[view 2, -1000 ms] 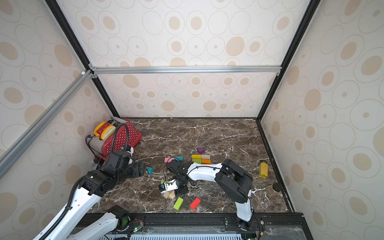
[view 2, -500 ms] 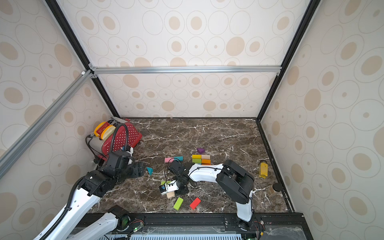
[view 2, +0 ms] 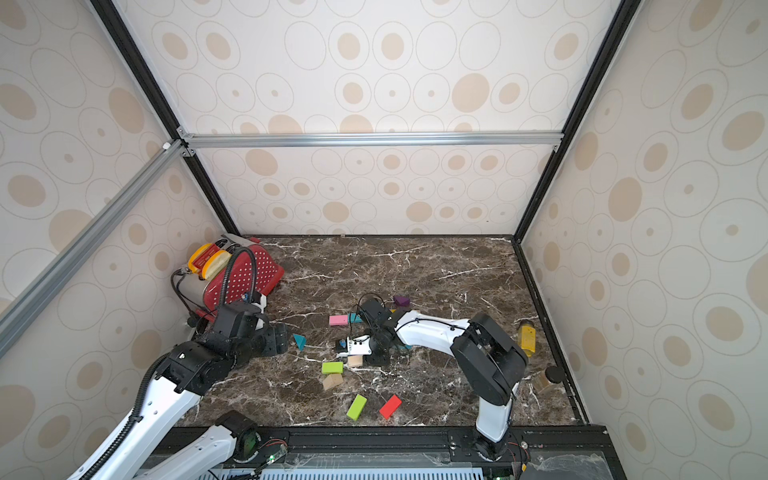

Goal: Assemble a piece of candy with building blocks
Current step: Pick up the building block from the center of the board, then assemble the building block at the center of the board.

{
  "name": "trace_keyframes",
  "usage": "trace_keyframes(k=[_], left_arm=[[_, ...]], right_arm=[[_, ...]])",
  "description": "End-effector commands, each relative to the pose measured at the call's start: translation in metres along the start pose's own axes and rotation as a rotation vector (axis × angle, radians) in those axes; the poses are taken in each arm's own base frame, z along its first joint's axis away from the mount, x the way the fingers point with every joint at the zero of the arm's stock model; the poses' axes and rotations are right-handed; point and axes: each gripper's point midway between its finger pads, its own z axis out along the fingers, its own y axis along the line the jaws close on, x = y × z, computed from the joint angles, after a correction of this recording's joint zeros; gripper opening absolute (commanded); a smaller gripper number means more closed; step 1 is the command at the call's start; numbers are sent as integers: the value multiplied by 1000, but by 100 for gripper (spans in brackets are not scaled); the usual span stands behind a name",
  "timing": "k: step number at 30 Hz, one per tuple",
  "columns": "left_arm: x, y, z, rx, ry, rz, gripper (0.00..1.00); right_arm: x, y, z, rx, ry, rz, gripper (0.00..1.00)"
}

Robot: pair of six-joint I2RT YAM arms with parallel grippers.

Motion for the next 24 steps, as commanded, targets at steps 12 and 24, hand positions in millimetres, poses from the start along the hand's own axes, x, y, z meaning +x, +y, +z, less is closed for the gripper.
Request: trace_keyframes(k=[12,24], left_arm=[[-2,0,-1,6,-8,18,82],[-1,-1,1,9,0,20,82]], right_arm=[[-21,-64,46,49,91,97,35],[-25,-71,48,80,85,125,45]])
